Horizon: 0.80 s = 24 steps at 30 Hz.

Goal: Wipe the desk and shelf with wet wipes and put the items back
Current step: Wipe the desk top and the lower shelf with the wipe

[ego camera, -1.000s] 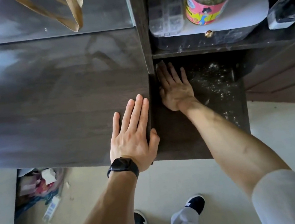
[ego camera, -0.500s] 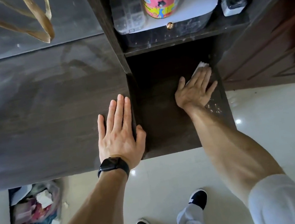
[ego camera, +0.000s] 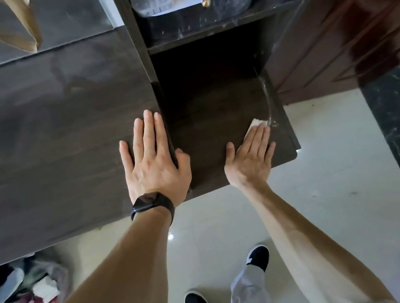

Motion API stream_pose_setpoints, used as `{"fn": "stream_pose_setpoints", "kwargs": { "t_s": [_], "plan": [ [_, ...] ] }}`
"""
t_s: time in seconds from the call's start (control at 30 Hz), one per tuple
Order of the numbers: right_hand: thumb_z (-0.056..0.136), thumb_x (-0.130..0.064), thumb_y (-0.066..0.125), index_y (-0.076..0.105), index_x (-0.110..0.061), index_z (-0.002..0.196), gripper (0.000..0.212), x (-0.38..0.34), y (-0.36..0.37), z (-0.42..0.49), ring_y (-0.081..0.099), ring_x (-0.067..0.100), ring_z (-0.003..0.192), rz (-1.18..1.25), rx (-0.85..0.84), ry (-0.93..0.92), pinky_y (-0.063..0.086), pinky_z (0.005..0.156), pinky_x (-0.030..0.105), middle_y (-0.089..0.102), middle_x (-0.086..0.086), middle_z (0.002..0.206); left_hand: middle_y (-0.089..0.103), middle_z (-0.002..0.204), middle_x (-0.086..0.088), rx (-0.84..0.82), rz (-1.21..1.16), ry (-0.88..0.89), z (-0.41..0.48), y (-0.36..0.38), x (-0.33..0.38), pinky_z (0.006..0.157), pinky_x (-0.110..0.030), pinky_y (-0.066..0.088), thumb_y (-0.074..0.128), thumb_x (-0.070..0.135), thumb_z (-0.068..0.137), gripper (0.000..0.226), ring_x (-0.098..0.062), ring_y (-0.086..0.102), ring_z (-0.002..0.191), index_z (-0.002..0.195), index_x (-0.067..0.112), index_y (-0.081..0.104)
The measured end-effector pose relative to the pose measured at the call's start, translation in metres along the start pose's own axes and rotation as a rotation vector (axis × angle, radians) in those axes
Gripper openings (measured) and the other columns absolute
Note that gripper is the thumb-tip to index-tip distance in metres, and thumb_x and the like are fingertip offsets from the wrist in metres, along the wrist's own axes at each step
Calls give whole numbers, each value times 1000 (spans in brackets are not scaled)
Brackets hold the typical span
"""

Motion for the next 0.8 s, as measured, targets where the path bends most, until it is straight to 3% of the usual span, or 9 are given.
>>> {"fn": "stream_pose_setpoints", "kwargs": {
  "t_s": [0.13,0.2,0.37,0.47,0.67,0.8],
  "plan": [
    [101,-52,17,-1,-7,157,74,-20,6,-14,-10,24,152,-95,-32,-243,-1,123,49,-6,11,165,-4,164,7,-11,1,-2,0,-1,1,122,-48,2,30,41,93,73,-12,-8,150,157,23,0],
    [101,-55,10,-6,-12,157,72,-34,2,10,-15,23,151,-97,-48,-277,-4,123,49,-12,7,165,-4,164,7,-12,5,-4,0,-1,1,122,-47,2,31,41,92,74,-11,-9,150,157,23,1],
    [98,-59,4,-3,-8,157,77,-53,-24,106,-8,26,152,-42,-2,-91,-1,122,52,-7,11,165,-5,164,8,-21,16,-4,2,0,1,122,-46,1,30,41,92,74,-10,-10,150,157,23,0],
    [98,-59,7,0,-2,156,82,-57,-38,139,13,31,148,-149,14,-41,18,116,48,6,15,165,-5,164,8,-31,26,-12,3,1,0,122,-46,2,29,42,91,74,-10,-10,150,157,23,0],
    [97,-59,17,13,2,153,83,-64,-56,152,36,32,123,-250,41,-5,31,97,44,38,16,144,-5,164,9,-34,33,-16,4,0,0,122,-46,2,28,43,91,74,-9,-10,150,157,24,1],
    [99,-56,22,23,3,150,79,-54,-62,150,40,32,116,-243,68,-6,33,94,45,43,16,133,-4,164,9,-22,33,-21,4,0,1,122,-46,2,29,43,91,74,-8,-10,149,157,24,2]
  ]
}}
Point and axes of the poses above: each hand's wrist, its own z-axis towards the middle knuckle, its own y-axis out of the palm, x = y × z, the point moved 5 cm from there along z, towards the middle knuckle
